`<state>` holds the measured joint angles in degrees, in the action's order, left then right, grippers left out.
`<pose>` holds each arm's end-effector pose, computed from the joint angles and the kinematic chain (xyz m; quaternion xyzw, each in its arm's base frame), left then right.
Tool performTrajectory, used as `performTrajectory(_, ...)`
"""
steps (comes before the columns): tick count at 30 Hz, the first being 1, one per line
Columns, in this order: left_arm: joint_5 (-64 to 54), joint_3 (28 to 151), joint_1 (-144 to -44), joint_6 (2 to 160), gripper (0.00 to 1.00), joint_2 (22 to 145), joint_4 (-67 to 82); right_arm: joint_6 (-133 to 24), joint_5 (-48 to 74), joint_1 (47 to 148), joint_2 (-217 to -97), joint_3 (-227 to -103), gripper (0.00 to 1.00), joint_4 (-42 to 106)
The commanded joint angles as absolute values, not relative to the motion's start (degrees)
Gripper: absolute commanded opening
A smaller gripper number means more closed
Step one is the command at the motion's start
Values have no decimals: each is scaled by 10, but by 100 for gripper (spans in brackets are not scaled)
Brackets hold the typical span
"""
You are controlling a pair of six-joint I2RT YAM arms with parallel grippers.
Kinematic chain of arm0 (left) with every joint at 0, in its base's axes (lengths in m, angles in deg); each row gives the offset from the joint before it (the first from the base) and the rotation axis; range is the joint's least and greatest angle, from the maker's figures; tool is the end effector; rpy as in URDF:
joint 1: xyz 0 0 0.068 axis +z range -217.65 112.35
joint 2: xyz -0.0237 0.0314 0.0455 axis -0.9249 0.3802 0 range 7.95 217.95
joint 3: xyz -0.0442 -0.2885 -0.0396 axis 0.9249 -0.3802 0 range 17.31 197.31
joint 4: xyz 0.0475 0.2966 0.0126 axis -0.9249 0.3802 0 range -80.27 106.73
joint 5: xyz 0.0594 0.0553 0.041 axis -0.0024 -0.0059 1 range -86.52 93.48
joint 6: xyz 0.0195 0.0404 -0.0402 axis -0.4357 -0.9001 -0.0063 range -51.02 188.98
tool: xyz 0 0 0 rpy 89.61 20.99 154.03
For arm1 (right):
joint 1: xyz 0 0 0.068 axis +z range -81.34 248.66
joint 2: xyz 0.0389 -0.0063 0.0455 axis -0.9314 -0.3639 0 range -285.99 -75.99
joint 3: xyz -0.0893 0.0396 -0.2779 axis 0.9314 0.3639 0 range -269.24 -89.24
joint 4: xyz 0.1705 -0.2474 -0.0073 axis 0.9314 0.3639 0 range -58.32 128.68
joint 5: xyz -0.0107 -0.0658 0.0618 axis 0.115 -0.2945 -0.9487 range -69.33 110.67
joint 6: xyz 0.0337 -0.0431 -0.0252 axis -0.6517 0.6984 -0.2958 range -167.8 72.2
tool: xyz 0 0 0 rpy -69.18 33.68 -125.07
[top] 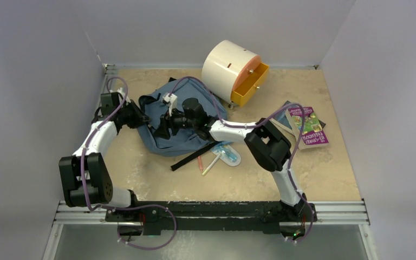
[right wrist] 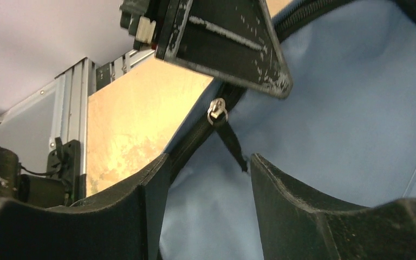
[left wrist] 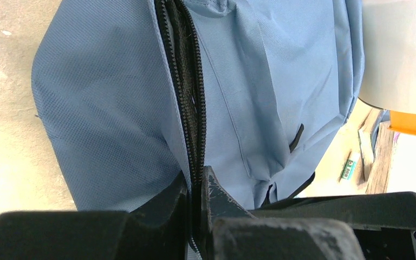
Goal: Pack the student bag
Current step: Unzip the student bag at the center of the board.
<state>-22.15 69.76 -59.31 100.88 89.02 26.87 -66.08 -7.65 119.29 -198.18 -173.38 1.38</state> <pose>0.3347 0.0296 0.2301 -0.2323 0.8770 -0.2761 0.3174 0.3308 0.4366 0.2113 -0.3580 0.6566 0.5127 0.4216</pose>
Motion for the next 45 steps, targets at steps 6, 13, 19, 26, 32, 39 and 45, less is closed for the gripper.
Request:
performTrajectory(6, -268, 694, -594, 999, 0, 869, 210, -580, -99, 1193, -2024, -1809, 61, -11)
performTrajectory(13, -284, 690, -594, 997, 0, 867, 202, -564, -153, 1188, -2057, -1845, 61, -4)
performTrajectory(19, -297, 688, -594, 996, 0, 865, 195, -573, -178, 1187, -2075, -1862, 55, -10)
performTrajectory(26, -298, 687, -594, 995, 0, 863, 194, -588, -178, 1183, -2078, -1855, 35, -24)
performTrajectory(32, -287, 689, -592, 996, 0, 863, 198, -583, -149, 1182, -2040, -1817, 12, -34)
performTrajectory(39, -261, 702, -588, 996, 0, 876, 214, -578, -140, 1182, -1996, -1773, 0, -33)
performTrajectory(45, -221, 738, -583, 1004, 0, 901, 237, -546, -128, 1183, -1962, -1750, 0, 15)
